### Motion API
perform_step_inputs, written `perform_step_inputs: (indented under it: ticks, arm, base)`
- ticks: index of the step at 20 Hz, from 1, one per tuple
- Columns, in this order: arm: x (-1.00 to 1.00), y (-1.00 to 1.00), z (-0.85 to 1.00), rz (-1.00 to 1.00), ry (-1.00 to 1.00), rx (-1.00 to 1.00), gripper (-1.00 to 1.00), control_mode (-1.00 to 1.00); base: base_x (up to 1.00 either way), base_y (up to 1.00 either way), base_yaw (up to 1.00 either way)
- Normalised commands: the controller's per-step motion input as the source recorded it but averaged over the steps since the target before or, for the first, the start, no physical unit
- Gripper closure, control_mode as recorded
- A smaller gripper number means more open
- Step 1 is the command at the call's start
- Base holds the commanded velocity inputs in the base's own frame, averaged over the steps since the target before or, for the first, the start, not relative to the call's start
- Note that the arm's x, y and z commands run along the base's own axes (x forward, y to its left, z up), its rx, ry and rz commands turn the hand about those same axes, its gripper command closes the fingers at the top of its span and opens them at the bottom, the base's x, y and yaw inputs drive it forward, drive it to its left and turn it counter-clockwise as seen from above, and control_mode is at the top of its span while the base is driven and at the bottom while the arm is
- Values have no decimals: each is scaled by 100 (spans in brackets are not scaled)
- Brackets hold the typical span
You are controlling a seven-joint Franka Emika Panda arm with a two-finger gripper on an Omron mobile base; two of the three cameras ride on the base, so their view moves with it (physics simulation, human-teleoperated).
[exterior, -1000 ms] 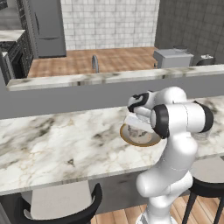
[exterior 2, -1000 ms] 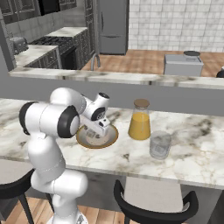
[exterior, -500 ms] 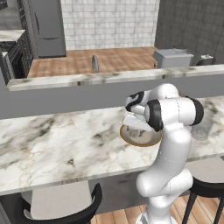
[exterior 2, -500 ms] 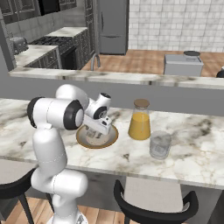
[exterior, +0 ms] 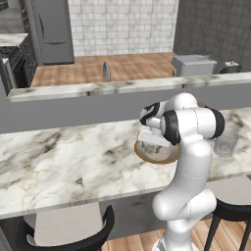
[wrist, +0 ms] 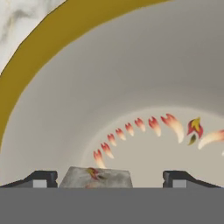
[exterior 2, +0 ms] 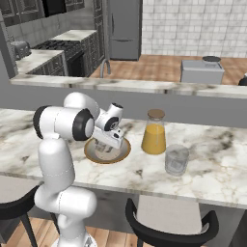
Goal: There are two ice cubes in the ice bowl. Place both ice cubes in the glass cup.
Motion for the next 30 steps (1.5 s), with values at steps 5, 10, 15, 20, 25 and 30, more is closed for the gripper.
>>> perform_step_inputs:
  ticks: [5, 10, 15, 20, 25, 30]
  arm:
    - [3, 1, -28, 6, 0, 0, -100, -100]
    - [-12, 11, -28, 4, 0, -1, -100, -100]
    - [-9, 16, -17, 1, 0, 0, -100, -100]
    - [-4, 4, -6, 0, -12, -3, -100, -100]
    - [0, 0, 0, 0, -7, 0, -100, -100]
    - [0, 3, -16, 0, 0, -3, -100, -100]
  base:
    - [0, 0, 0]
    - [0, 0, 0]
    - [0, 0, 0]
    - [0, 0, 0]
    - [0, 0, 0]
    - [0, 0, 0]
